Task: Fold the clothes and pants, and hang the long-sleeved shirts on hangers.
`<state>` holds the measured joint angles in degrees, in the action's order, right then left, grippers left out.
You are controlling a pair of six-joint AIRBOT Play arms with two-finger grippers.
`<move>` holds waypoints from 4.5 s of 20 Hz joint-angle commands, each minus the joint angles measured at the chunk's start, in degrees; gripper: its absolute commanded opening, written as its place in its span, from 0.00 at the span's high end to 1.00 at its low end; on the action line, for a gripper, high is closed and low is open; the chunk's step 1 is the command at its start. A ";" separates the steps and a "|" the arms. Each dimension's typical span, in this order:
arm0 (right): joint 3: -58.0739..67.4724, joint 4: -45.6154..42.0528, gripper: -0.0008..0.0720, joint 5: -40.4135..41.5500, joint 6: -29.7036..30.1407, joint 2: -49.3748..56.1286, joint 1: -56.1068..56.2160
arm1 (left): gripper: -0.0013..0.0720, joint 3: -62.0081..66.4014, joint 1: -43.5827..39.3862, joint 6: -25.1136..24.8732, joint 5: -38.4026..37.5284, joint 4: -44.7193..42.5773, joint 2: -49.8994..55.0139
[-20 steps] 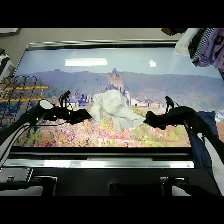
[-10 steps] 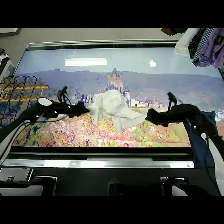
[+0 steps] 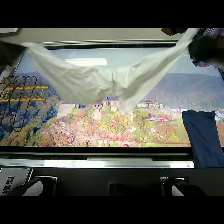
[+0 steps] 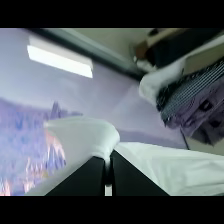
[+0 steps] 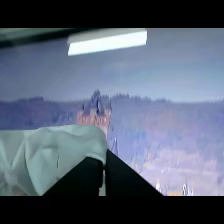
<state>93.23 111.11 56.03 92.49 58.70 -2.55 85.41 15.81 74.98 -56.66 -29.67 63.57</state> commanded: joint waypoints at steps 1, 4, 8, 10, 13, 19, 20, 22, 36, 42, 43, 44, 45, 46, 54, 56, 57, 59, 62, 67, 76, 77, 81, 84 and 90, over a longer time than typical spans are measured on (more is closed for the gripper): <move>11.96 -7.52 0.95 -0.98 -1.57 -6.25 -0.04 | 0.96 6.25 6.58 4.61 1.36 -3.50 -11.37; 14.56 -17.75 0.95 -2.93 -7.02 -12.04 -0.04 | 0.96 6.27 11.02 11.76 2.75 -14.73 -20.13; 14.53 -23.32 0.95 -3.65 -10.99 -16.15 -0.04 | 0.96 6.25 13.33 16.57 2.67 -22.25 -25.62; 14.51 -23.04 0.94 -2.08 -12.37 -15.41 -0.04 | 0.96 5.88 12.79 16.61 2.40 -22.16 -25.44; 14.47 -20.50 0.94 5.84 -13.92 -9.62 -0.04 | 0.96 3.21 9.73 16.55 0.39 -21.27 -22.14; 9.97 -13.77 0.94 20.61 -16.24 15.54 0.00 | 0.96 -8.68 -5.73 16.50 -2.21 -28.26 -4.28; 9.07 -12.41 0.95 20.96 -16.90 20.24 0.00 | 0.96 -10.36 -7.87 16.57 -1.11 -29.35 0.13; 7.72 -9.16 0.95 20.41 -17.09 29.68 0.02 | 0.96 -11.72 -11.08 16.57 1.55 -29.29 9.27; 7.69 -7.91 0.95 18.53 -19.65 45.09 0.00 | 0.13 -9.84 -9.05 13.53 -8.50 -25.97 20.44; 7.69 -9.79 0.95 22.01 -19.43 42.32 0.00 | 0.15 -37.42 -10.05 26.32 -13.68 -26.88 -3.41; 7.69 -9.79 0.95 22.71 -19.43 42.05 0.00 | 0.14 -44.30 -12.22 27.71 -11.78 -23.15 -7.82; 7.69 -9.77 0.95 23.28 -19.43 41.92 0.00 | 0.15 -50.95 -15.15 29.00 -9.09 -19.28 -12.13; 7.69 -9.77 0.95 23.89 -19.41 41.90 0.00 | 0.15 -56.68 -18.53 30.99 -5.55 -15.96 -15.76; 7.69 -9.77 0.95 24.68 -19.43 41.90 0.00 | 0.14 -61.02 -21.79 33.46 -2.03 -13.75 -18.36; 7.69 -9.75 0.95 28.57 -19.47 41.90 0.00 | 0.15 -67.93 -40.72 45.53 19.30 -10.62 -15.87; 7.69 -9.75 0.95 28.61 -19.56 41.90 0.00 | 0.14 -67.84 -42.66 45.46 21.84 -8.59 -12.83; 7.69 -9.73 0.95 28.61 -19.85 41.90 0.00 | 0.15 -67.52 -43.69 44.92 23.67 -7.34 -11.41; 7.69 -9.73 0.95 28.61 -19.89 41.90 0.02 | 0.14 -66.62 -45.27 43.54 26.64 -4.35 -8.96; 7.69 -9.75 0.95 28.33 -19.87 41.90 0.00 | 0.14 -64.26 -46.16 43.30 27.69 -3.74 -5.20; 7.69 -9.75 0.94 28.13 -19.85 41.90 0.00 | 0.16 -58.21 -46.18 40.28 26.51 -3.74 2.08; 7.69 -9.62 0.95 28.30 -19.67 41.55 0.00 | 0.96 -54.12 -46.12 37.79 23.23 -3.72 4.26; 7.69 -9.18 0.95 27.43 -18.84 41.00 0.00 | 0.96 -53.11 -45.92 35.54 23.17 -3.74 3.96; 8.46 -5.73 0.95 14.36 -11.82 33.88 0.00 | 0.96 -42.77 -36.85 23.41 18.29 -3.74 2.73; 12.22 -12.37 0.95 3.61 -14.03 24.87 0.00 | 0.96 -26.64 -22.62 15.08 9.09 -3.74 0.83; 15.93 -16.92 0.95 -5.25 -13.81 2.45 0.00 | 0.96 7.80 -1.49 7.30 -3.13 -3.78 -7.15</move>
<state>108.07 96.36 55.96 78.48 71.02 -2.57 78.61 5.56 87.15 -53.41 -33.54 59.94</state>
